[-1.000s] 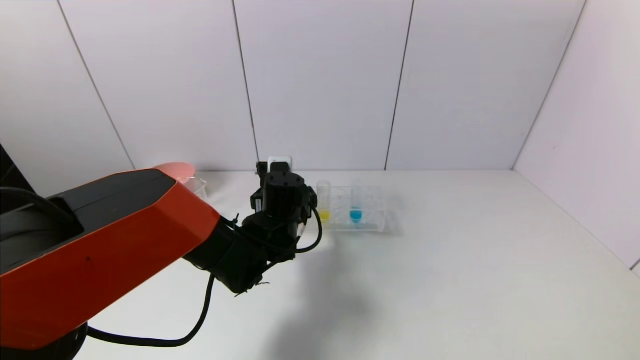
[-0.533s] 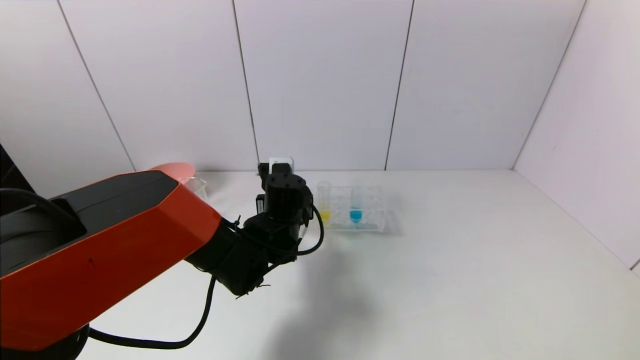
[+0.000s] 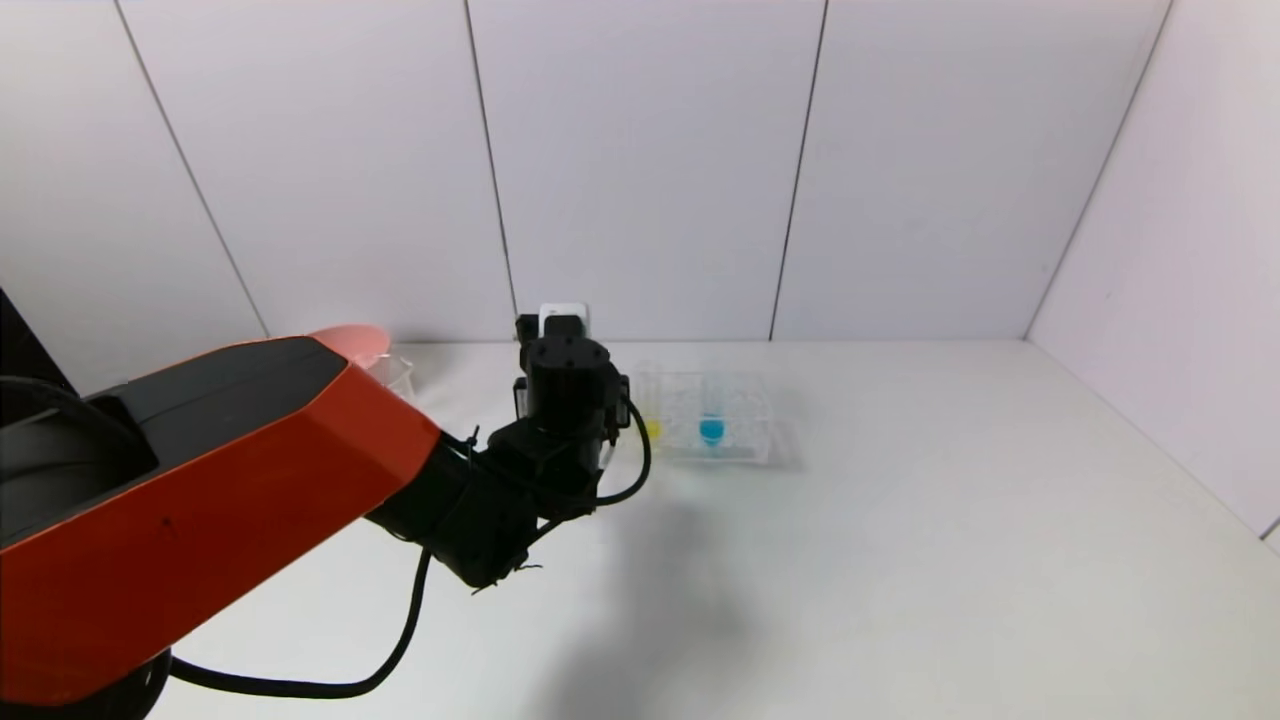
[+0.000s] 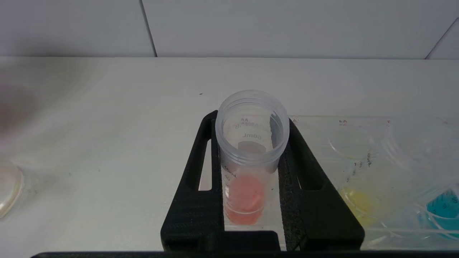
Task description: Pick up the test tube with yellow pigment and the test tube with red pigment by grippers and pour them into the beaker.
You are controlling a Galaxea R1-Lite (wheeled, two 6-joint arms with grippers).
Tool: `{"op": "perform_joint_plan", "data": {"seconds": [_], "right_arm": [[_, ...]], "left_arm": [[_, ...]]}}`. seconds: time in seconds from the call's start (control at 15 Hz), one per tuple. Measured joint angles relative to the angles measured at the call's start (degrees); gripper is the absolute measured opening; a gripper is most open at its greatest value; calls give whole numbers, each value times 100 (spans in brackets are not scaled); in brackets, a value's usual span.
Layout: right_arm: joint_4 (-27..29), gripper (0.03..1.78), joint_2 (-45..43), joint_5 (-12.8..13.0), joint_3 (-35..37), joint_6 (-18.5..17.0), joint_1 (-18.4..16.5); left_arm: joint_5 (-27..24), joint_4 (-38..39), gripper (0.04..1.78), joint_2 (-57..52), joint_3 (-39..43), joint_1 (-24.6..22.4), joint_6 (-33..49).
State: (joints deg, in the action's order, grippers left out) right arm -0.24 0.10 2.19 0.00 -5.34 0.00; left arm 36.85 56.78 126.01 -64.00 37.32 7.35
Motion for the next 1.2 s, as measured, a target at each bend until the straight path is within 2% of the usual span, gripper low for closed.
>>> {"op": "perform_joint_plan", "data": {"seconds": [0.47, 0.73, 1.0, 1.2], "right_arm": [[2, 171, 0, 0, 0, 2, 0], [0, 171, 0, 0, 0, 2, 0], [0, 171, 0, 0, 0, 0, 0], [0, 171, 0, 0, 0, 2, 0]], "left_arm": [[-52, -76, 45, -757, -121, 118, -567], [-243, -400, 45, -1445, 173, 157, -740], [-756, -957, 45, -2298, 916, 5, -756], [-1586, -1663, 45, -3062, 1530, -661, -891]]}}
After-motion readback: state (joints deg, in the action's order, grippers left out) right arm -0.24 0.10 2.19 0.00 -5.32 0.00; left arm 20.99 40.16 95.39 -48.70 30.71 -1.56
